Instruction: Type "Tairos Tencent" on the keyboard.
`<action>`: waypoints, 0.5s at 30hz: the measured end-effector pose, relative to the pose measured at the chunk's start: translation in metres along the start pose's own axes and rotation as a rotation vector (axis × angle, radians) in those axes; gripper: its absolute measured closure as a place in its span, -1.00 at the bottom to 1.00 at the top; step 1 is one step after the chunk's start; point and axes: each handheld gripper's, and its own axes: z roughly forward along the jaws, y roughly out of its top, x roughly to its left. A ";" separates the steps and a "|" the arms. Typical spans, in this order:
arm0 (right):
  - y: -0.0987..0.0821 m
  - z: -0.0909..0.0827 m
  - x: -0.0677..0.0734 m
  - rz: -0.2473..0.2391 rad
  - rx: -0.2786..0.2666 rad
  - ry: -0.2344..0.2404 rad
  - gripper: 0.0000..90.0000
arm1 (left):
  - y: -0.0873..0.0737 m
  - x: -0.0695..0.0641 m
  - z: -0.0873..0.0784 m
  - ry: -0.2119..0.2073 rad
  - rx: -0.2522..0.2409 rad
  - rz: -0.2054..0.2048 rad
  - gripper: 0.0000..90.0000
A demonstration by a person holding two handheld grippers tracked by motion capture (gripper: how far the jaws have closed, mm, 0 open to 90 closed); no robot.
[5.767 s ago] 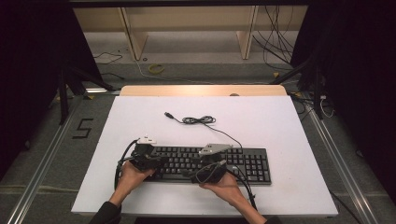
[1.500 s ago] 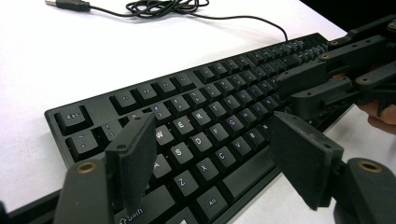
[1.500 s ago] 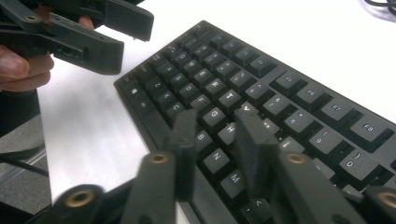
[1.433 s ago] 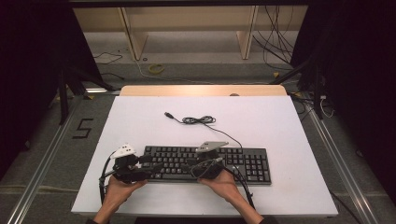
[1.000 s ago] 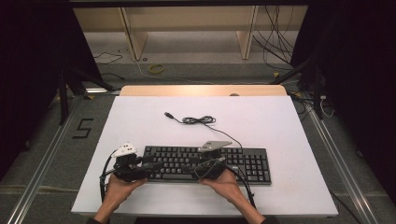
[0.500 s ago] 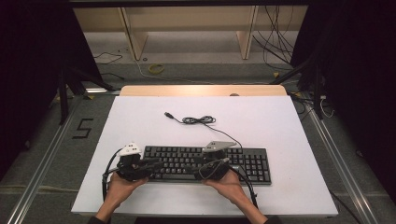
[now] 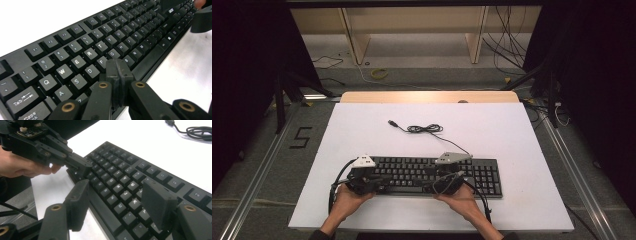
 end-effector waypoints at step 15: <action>-0.008 -0.012 -0.002 0.006 -0.013 -0.004 -0.21 | 0.001 0.002 0.011 0.007 0.054 0.004 0.98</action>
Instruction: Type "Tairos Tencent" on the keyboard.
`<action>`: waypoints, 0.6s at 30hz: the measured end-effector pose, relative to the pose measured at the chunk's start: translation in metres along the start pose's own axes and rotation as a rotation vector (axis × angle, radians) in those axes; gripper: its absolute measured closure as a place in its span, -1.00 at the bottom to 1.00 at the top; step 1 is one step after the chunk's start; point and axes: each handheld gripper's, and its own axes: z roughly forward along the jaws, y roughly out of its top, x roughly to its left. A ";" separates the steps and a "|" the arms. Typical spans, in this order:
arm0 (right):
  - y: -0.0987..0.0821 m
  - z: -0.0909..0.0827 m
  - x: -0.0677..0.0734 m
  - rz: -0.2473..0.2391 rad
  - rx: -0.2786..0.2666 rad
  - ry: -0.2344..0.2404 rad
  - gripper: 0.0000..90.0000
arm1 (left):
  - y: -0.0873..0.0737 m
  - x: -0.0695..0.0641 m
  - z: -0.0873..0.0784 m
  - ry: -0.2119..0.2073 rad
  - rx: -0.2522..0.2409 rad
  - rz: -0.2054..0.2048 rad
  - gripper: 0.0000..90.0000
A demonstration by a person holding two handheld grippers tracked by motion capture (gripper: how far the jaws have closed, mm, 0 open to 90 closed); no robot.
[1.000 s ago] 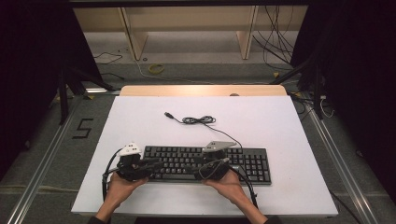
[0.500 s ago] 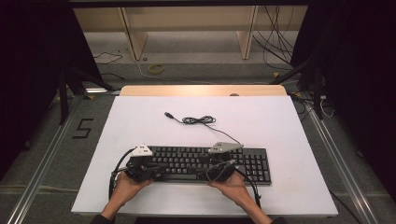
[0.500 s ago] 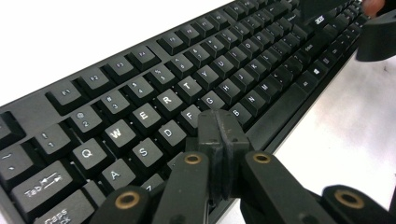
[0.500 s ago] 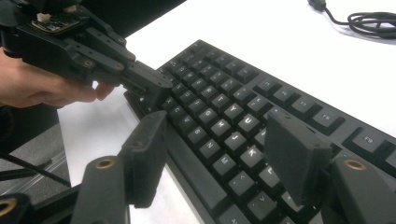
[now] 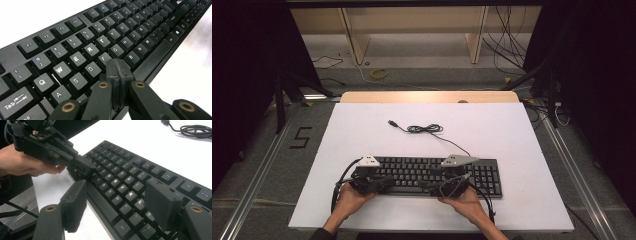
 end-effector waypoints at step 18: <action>-0.004 -0.006 0.000 0.001 0.001 -0.005 -0.21 | -0.002 0.002 0.006 -0.010 0.021 -0.021 0.98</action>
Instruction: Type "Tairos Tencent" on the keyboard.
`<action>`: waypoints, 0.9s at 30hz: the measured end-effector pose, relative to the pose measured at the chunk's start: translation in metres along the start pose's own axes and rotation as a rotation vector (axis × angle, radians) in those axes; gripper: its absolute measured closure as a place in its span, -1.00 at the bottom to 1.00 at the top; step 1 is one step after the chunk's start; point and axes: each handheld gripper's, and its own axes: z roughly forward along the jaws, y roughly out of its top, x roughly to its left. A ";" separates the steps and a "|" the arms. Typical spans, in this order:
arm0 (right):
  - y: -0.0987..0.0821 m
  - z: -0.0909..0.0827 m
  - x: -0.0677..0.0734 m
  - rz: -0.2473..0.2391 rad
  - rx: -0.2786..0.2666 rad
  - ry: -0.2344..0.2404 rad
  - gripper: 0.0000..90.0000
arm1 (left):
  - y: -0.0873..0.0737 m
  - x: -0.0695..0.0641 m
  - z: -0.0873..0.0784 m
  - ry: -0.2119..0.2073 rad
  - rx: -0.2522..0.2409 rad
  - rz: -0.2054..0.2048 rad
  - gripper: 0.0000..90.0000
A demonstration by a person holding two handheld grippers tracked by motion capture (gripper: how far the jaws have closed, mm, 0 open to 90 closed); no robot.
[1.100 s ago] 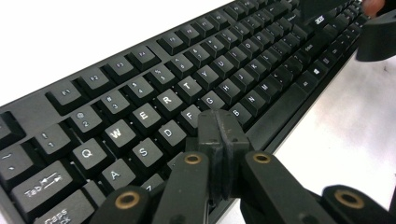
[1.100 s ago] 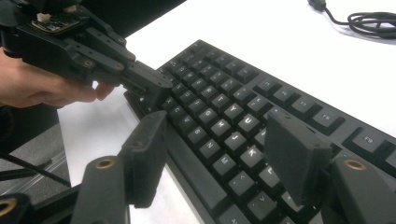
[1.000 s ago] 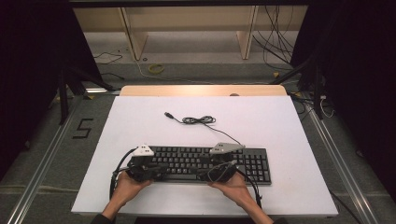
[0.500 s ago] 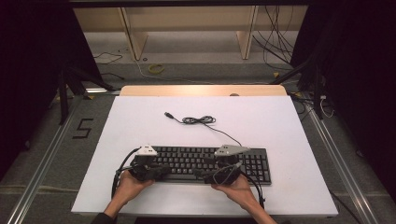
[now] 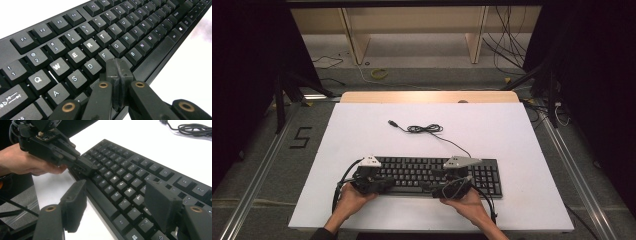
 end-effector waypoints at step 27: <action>-0.003 0.002 0.002 -0.004 0.004 0.006 -0.22 | 0.005 0.002 -0.018 -0.011 -0.106 -0.036 0.53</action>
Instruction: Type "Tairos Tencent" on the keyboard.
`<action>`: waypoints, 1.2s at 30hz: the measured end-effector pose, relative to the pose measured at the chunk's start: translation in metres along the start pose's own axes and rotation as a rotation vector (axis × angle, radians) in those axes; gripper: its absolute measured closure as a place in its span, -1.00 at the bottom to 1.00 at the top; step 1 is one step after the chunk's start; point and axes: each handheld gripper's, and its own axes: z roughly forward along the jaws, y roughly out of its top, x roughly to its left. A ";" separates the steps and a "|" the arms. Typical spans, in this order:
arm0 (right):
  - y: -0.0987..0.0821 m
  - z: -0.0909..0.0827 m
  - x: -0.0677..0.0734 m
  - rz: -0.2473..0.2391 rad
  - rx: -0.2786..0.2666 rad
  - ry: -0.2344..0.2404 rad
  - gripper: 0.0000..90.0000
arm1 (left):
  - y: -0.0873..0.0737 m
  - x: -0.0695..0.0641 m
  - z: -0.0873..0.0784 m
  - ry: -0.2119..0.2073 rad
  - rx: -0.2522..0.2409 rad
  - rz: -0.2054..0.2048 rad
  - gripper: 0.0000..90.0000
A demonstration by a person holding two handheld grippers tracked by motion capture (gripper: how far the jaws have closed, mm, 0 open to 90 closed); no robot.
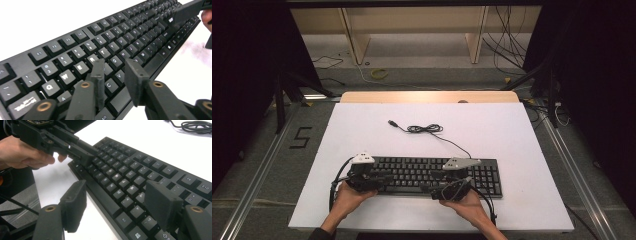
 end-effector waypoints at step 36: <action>0.001 0.002 0.005 -0.003 -0.002 0.014 -0.23 | 0.014 0.021 -0.009 0.094 -0.035 -0.093 -0.27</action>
